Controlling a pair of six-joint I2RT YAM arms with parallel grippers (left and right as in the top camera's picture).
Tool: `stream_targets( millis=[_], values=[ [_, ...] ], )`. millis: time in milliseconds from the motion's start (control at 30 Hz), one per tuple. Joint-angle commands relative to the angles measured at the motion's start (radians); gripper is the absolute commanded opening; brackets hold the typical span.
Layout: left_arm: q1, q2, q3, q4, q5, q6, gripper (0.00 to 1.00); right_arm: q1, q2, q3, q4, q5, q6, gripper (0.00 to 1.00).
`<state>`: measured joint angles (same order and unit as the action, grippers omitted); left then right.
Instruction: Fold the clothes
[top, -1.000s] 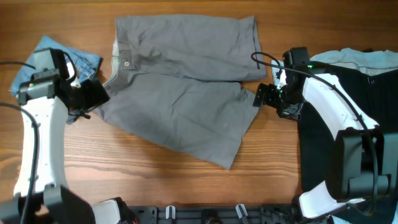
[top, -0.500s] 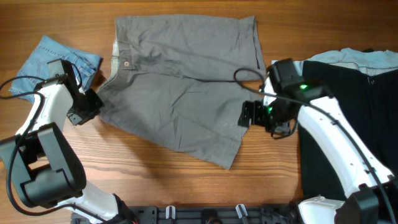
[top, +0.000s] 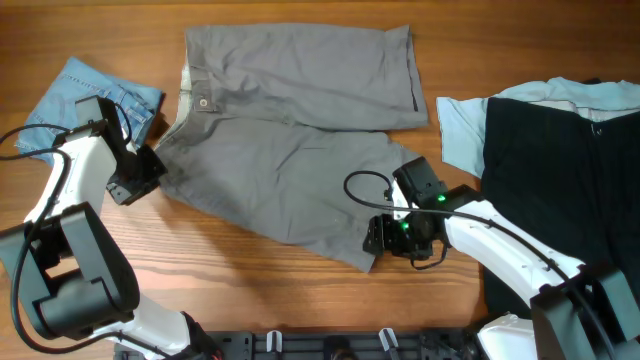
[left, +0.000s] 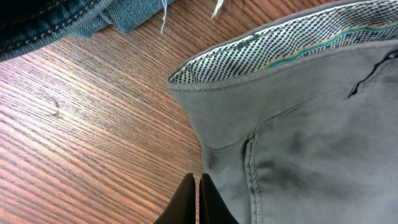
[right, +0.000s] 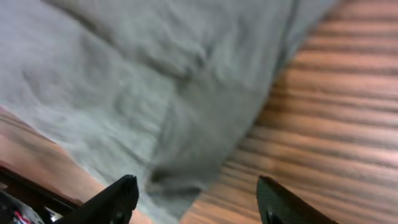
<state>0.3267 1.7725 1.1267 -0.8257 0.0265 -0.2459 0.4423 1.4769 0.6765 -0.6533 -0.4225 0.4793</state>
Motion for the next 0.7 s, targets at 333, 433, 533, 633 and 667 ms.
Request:
stream_targets(
  millis=[333,433,533,633,667],
  values=[
    [0.003,-0.055,-0.003,-0.052,0.050,-0.013,0.04,-0.005,0.056,0.039,0.035,0.016,-0.039,0.04],
    [0.050,-0.127,0.001,-0.203,0.007,-0.085,0.04,-0.038,-0.065,0.142,-0.296,0.234,0.127,0.04],
    [0.114,-0.206,0.001,-0.327,0.006,-0.085,0.04,-0.038,-0.201,0.247,-0.465,0.263,0.134,0.04],
    [0.148,-0.286,0.001,-0.399,0.005,-0.084,0.04,-0.038,-0.285,0.270,-0.532,0.270,0.188,0.05],
    [0.154,-0.319,0.001,-0.409,0.006,-0.085,0.04,-0.038,-0.297,0.270,-0.554,0.272,0.195,0.39]
  ],
)
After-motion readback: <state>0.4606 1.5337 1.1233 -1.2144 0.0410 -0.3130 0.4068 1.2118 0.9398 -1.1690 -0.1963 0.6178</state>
